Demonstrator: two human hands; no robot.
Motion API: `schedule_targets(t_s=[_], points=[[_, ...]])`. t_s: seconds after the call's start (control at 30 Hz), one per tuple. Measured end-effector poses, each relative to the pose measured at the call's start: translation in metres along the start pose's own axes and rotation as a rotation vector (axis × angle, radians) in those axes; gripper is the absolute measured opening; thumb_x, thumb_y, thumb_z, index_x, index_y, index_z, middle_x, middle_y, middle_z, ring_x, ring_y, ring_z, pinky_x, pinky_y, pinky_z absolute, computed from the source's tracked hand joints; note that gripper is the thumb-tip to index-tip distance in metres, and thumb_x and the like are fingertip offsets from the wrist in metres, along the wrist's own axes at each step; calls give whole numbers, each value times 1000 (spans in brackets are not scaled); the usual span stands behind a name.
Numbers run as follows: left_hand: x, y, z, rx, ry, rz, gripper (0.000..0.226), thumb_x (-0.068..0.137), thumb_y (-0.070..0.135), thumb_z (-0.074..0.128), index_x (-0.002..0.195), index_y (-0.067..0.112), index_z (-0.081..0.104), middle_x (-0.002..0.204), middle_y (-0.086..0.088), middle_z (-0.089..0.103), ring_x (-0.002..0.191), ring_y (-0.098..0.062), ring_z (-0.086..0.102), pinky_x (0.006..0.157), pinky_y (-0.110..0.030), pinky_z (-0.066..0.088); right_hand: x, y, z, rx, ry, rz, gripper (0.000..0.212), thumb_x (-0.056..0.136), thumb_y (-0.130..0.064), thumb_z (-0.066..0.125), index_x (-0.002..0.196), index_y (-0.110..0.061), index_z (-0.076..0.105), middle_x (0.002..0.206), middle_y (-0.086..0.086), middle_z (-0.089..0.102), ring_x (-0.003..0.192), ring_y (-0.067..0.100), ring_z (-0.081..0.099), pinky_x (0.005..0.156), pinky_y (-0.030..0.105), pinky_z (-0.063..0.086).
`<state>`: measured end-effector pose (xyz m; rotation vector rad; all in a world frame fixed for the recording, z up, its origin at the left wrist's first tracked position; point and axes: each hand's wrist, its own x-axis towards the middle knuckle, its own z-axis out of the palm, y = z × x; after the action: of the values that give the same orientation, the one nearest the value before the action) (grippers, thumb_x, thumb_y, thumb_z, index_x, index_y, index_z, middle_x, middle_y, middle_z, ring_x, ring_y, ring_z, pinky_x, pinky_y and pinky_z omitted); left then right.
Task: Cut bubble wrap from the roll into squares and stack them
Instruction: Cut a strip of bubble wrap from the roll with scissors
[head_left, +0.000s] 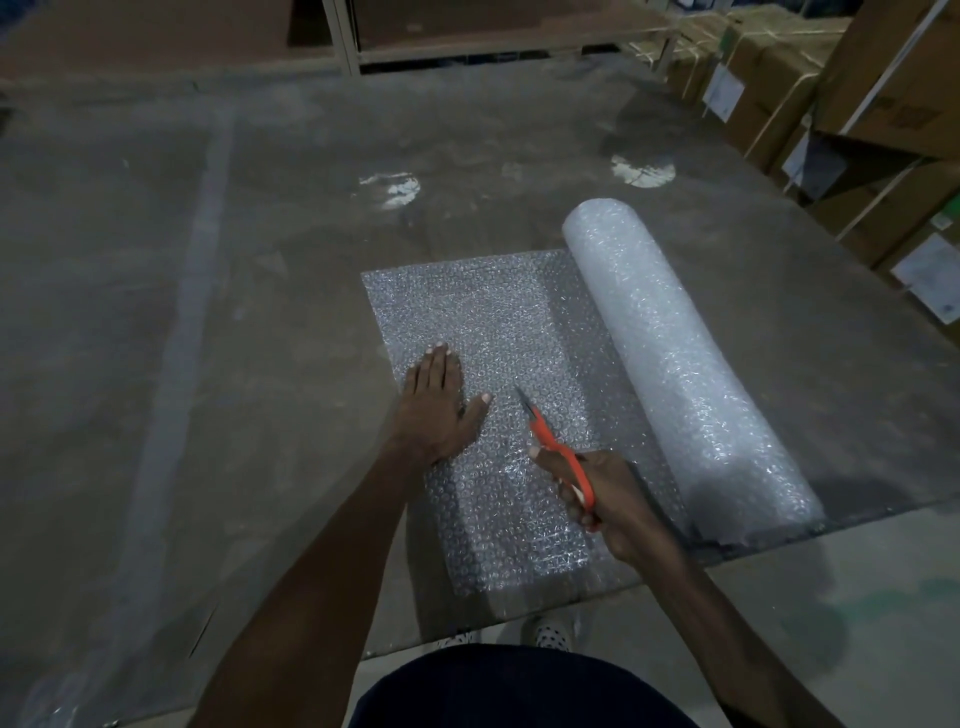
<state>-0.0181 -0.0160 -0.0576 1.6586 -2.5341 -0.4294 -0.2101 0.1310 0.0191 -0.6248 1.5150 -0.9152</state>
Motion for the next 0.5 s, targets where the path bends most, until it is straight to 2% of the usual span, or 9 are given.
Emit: schedule_targets(t_s=[0.1,0.3,0.5], points=[[0,0,0,-1,0,0,83,102,61,19,158,4,0,166,-18,-6,154,-30,-6,125,-45,-2,2,-5,1,13,-4,0,35,83,-31,83,64,-9,62,47,4,48,33,10,39,37,18,29],[-1,1,-1,0,0,3,82,102,61,19,158,3,0,166,-18,-7,154,-29,-7,124,-44,-4,7,-10,5,-4,6,-3,39,82,-30,83,59,-9,60,46,4,49,32,10,39,37,17,28],[-1,0,-1,7,4,4,87,98,65,13,158,2,2,166,-19,-4,154,-30,-5,125,-45,-1,7,-7,3,-25,-11,-16,36,81,-31,84,66,-7,62,49,6,48,34,11,39,38,18,29]])
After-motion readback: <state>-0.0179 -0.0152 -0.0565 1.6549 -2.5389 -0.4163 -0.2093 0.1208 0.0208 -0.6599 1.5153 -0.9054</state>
